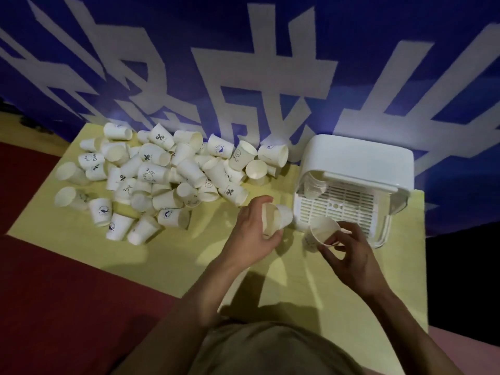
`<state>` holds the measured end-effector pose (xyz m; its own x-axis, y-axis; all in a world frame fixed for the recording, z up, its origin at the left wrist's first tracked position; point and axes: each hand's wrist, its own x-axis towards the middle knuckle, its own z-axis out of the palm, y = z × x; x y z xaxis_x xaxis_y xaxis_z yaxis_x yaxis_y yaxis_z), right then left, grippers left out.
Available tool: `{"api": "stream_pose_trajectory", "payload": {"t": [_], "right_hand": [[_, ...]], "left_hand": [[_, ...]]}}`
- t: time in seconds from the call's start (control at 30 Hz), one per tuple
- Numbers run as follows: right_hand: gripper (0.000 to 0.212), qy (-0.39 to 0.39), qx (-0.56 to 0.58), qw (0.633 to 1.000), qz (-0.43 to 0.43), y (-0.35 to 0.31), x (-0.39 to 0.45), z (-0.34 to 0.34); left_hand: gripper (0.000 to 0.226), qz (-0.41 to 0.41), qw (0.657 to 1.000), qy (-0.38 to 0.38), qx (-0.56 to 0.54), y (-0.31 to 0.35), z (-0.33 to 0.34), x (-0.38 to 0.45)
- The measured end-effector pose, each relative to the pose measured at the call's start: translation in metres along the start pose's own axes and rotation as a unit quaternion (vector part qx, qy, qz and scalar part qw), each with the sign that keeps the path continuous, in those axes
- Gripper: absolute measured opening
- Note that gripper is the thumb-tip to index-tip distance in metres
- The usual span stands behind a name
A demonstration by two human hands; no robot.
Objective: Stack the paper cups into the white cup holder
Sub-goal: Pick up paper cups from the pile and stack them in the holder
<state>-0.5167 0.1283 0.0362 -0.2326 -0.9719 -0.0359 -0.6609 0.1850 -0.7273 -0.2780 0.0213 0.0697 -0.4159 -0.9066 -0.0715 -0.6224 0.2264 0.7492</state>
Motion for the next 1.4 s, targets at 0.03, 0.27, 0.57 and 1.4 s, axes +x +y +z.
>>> {"api": "stream_pose_trajectory", "payload": {"t": [0.03,0.27,0.57,1.4], "right_hand": [[0.02,0.014,0.002,1.0,0.005,0.007,0.001,-0.008],[0.011,0.06,0.027,0.997,0.049,0.053,-0.005,-0.02],[0.011,0.059,0.059,0.994,0.073,0.082,-0.02,-0.019],[0.031,-0.007,-0.008,1.0,0.024,0.07,0.014,-0.026]], "left_hand": [[0.068,0.016,1.0,-0.013,0.016,0.01,0.006,0.01],[0.065,0.074,0.987,-0.088,0.116,0.028,0.054,0.056],[0.068,0.052,0.972,-0.127,0.191,0.028,0.1,0.074],[0.069,-0.086,0.961,-0.188,0.186,-0.002,0.094,0.049]]}}
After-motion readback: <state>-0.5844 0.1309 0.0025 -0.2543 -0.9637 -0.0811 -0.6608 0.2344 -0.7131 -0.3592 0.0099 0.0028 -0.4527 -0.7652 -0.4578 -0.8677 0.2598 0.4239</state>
